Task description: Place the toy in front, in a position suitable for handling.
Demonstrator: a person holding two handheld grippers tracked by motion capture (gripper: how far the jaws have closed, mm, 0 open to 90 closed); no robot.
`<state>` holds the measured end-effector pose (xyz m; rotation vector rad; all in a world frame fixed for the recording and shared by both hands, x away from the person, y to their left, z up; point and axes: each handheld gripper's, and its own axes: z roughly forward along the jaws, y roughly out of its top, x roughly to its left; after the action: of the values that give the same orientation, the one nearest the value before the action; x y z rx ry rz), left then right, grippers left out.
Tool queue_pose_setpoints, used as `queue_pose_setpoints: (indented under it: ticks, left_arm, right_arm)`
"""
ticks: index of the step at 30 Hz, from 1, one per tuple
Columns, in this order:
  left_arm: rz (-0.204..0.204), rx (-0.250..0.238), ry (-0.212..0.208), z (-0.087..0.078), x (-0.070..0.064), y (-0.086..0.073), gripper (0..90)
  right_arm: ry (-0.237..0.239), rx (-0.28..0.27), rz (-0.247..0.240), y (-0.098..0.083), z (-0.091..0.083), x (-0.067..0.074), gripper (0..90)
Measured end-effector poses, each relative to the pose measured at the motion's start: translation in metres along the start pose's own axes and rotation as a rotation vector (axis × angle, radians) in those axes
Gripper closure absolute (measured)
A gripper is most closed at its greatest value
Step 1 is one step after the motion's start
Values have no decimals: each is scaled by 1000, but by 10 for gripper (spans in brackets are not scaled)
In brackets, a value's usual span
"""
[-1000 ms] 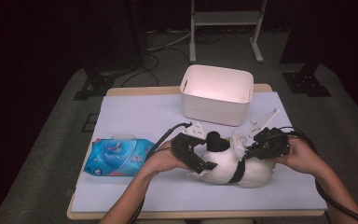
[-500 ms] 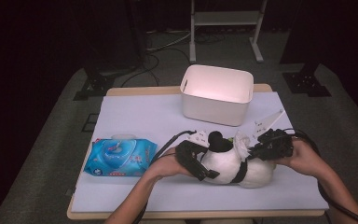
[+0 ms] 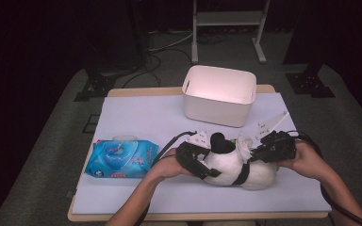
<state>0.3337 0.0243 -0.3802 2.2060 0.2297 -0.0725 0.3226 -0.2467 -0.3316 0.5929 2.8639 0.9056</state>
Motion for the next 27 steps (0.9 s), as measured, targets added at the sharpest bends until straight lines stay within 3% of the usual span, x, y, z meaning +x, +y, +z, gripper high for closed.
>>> queue_pose_setpoints:
  ticks: [6,14,23,27]
  left_arm:
    - [14,-18,13,-5,-2,5,311]
    - [18,16,27,-14,-4,10,315]
    - [32,32,55,-41,-4,17,331]
    - [46,40,61,-51,-5,20,333]
  right_arm:
    - [5,-15,11,-2,-3,1,852]
    - [11,-69,6,0,-4,3,852]
    - [27,-116,-1,10,1,6,851]
    - [26,-109,-21,17,2,8,848]
